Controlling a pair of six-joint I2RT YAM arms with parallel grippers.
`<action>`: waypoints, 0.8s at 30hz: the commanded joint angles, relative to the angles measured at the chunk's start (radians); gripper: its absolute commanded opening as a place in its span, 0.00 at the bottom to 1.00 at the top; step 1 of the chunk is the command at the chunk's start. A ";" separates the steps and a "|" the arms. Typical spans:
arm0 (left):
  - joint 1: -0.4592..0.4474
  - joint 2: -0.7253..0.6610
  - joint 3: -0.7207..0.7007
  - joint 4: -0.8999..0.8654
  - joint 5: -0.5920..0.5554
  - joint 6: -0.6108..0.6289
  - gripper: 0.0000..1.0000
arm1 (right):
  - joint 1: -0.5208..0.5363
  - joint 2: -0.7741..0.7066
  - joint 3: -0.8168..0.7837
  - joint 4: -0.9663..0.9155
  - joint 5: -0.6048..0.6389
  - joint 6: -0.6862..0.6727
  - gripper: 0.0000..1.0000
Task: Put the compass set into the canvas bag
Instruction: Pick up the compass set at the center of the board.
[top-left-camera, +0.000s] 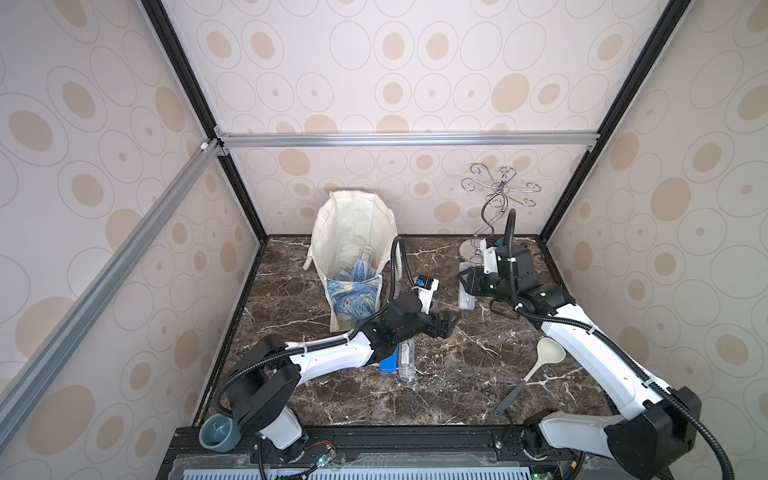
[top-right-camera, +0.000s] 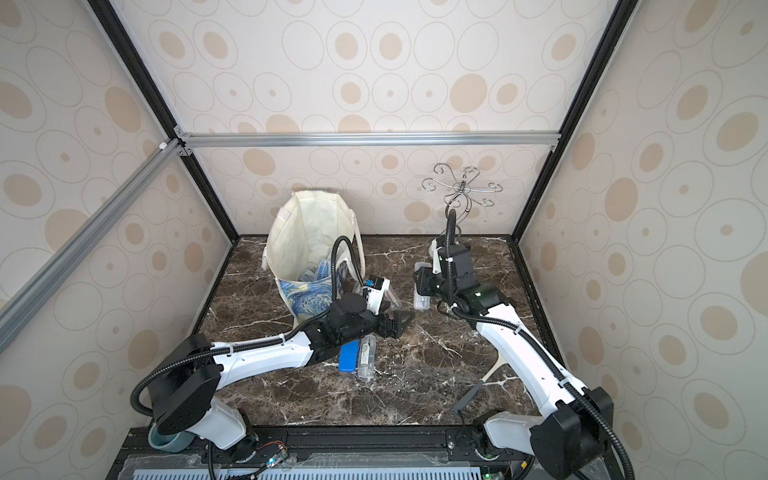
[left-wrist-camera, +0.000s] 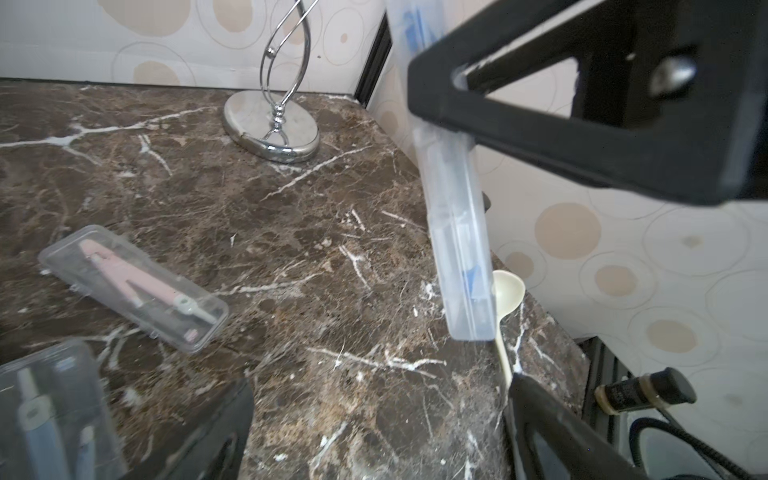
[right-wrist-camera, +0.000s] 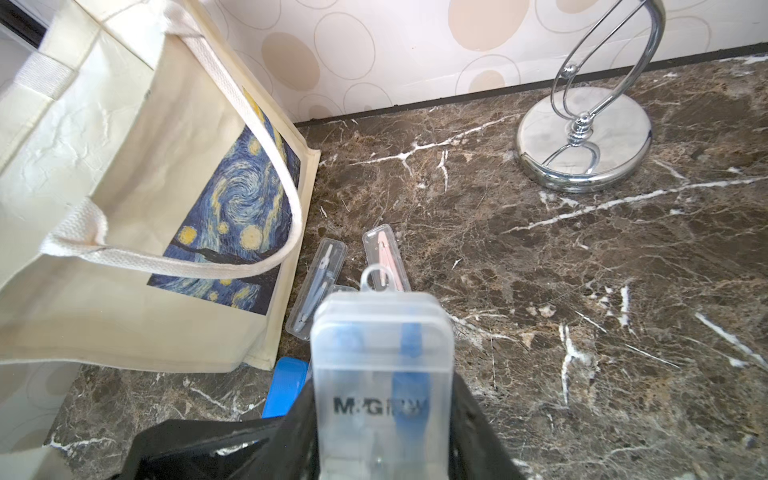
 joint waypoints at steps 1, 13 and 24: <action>-0.007 0.025 0.037 0.173 0.056 -0.065 0.93 | -0.005 -0.028 0.001 0.019 -0.023 0.016 0.40; -0.003 0.159 0.131 0.306 0.096 -0.145 0.62 | -0.006 -0.069 -0.016 0.036 -0.051 0.028 0.40; 0.004 0.181 0.137 0.384 0.131 -0.159 0.22 | -0.007 -0.063 -0.017 0.044 -0.066 0.037 0.41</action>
